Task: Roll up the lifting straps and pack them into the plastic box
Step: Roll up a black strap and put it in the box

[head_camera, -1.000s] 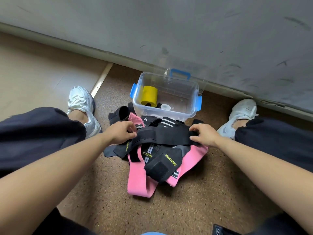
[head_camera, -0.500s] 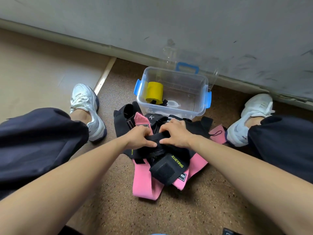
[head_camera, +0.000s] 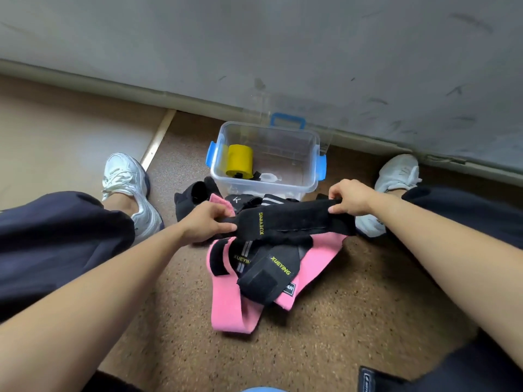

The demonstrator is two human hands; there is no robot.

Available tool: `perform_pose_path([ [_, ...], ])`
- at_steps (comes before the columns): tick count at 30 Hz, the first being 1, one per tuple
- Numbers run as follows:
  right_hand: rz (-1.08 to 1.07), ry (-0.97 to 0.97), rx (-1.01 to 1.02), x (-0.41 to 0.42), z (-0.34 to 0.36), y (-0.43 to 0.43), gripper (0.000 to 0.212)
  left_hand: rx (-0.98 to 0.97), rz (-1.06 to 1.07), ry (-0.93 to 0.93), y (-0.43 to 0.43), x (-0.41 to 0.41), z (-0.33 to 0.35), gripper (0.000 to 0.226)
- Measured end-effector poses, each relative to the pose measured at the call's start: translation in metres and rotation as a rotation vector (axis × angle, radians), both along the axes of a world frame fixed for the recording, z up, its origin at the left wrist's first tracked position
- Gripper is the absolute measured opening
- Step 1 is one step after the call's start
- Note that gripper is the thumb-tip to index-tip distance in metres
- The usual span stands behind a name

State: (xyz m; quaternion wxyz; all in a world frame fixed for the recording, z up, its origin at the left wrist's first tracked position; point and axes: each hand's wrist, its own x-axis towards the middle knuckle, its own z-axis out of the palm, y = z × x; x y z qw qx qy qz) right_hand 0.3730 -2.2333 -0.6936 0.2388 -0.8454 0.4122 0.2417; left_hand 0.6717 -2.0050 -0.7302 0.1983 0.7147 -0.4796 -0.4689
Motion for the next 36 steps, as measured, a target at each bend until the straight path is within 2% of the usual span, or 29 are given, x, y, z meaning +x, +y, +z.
perform_pose_path([
  [2, 0.045, 0.132, -0.069, 0.001, 0.005, 0.008, 0.019, -0.077, -0.014, 0.013, -0.009, -0.009, 0.010, 0.009],
  [3, 0.044, 0.102, -0.054, 0.006, 0.008, 0.014, 0.032, -0.097, -0.045, 0.018, -0.013, -0.014, 0.016, 0.010],
  [5, 0.009, -0.123, 0.107, 0.023, 0.013, 0.028, 0.056, -0.135, -0.091, -0.022, -0.023, -0.026, 0.026, 0.011],
  [6, -0.004, -0.250, 0.229, 0.034, 0.016, 0.036, 0.060, -0.152, -0.094, -0.026, -0.027, -0.032, 0.032, 0.014],
  [7, -0.010, -0.348, 0.337, 0.044, 0.021, 0.047, 0.056, -0.174, -0.072, 0.001, -0.031, -0.038, 0.037, 0.014],
  [9, -0.041, -0.486, 0.438, 0.059, 0.029, 0.064, 0.034, -0.226, 0.002, 0.083, -0.037, -0.047, 0.048, 0.013],
  [11, -0.082, -0.577, 0.413, 0.063, 0.036, 0.072, 0.014, -0.284, 0.071, 0.149, -0.038, -0.056, 0.059, 0.015],
  [14, -0.089, -0.535, 0.291, 0.048, 0.042, 0.064, 0.006, -0.294, 0.205, 0.246, -0.031, -0.067, 0.057, 0.032],
  [16, -0.060, -0.439, 0.204, 0.028, 0.044, 0.052, 0.011, -0.200, 0.197, 0.140, -0.022, -0.072, 0.044, 0.039],
  [19, -0.030, -0.264, 0.083, -0.001, 0.048, 0.037, 0.026, 0.085, -0.116, -0.250, -0.007, -0.077, 0.025, 0.043],
  [22, -0.085, -0.197, 0.040, -0.017, 0.048, 0.026, 0.030, 0.338, -0.317, -0.383, 0.007, -0.093, 0.012, 0.060],
  [25, -0.111, -0.206, 0.005, -0.017, 0.047, 0.024, 0.029, 0.392, -0.404, -0.444, 0.017, -0.106, -0.004, 0.057],
  [28, -0.109, -0.217, 0.016, -0.013, 0.044, 0.028, 0.019, 0.353, -0.335, -0.306, 0.019, -0.107, -0.011, 0.040],
  [31, -0.110, -0.251, 0.016, -0.010, 0.046, 0.032, 0.023, 0.227, -0.192, -0.028, 0.014, -0.103, 0.001, 0.027],
  [34, -0.202, -0.348, -0.014, -0.009, 0.052, 0.031, 0.024, 0.131, -0.025, 0.176, 0.007, -0.088, 0.018, 0.020],
  [36, -0.280, -0.447, 0.006, -0.009, 0.059, 0.028, 0.017, 0.080, 0.033, 0.251, 0.005, -0.080, 0.031, 0.017],
])
